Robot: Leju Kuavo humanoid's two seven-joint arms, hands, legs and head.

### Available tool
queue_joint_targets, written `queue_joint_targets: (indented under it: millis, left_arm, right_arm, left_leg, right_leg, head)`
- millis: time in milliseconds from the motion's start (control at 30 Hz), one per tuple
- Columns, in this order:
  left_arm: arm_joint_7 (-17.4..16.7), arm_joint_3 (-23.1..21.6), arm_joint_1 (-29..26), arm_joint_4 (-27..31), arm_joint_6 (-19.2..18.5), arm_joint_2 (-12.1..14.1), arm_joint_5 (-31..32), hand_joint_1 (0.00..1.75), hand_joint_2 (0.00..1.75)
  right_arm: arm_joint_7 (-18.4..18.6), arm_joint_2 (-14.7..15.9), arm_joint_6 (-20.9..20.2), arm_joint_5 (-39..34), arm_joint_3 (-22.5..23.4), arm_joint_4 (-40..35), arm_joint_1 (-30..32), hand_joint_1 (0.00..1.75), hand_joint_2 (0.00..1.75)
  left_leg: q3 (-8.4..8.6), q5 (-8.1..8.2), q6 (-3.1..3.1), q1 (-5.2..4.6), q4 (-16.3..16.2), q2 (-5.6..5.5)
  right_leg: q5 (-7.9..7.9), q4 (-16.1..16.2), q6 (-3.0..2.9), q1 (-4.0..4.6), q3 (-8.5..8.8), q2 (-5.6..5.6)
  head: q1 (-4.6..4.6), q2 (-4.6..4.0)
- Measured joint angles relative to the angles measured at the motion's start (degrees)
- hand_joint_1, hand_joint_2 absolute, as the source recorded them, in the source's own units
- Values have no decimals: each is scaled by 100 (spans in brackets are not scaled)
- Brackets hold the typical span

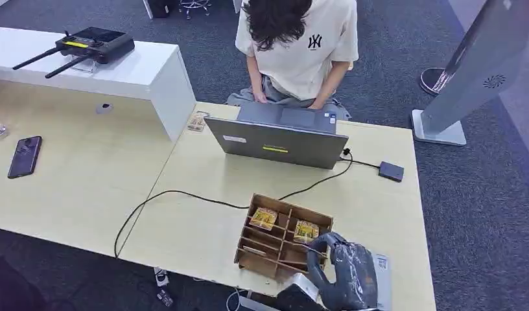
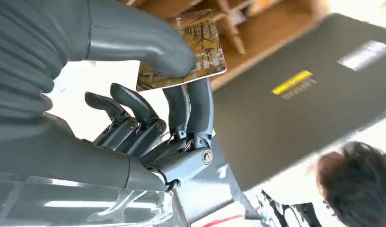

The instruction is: Pass the card to the sensor for recognition and then transmit it.

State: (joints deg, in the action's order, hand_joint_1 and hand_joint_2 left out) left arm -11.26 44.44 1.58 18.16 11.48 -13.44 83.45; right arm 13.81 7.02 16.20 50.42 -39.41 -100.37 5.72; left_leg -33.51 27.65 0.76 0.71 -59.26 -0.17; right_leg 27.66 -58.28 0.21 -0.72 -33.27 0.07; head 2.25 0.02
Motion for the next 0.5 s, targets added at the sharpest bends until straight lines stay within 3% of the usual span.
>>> queue_joint_targets:
  millis: [300,500]
  left_arm:
    - [120,140,-46,-11,109,2,-83,0,0]
    - [168,192,-47,-31,135,2,-83,0,0]
  right_arm:
    - [-411,168,188,-1197,271,-944,346,175,175]
    - [-509,271,319,-1442,387,-1248,505,175,175]
  left_leg:
    - [0,0,0,0,0,-1]
    - [0,0,0,0,0,0]
  right_leg:
    - [0,1,0,0,0,-1]
    - [0,1,0,0,0,-1]
  head:
    - [0,0]
    - [0,0]
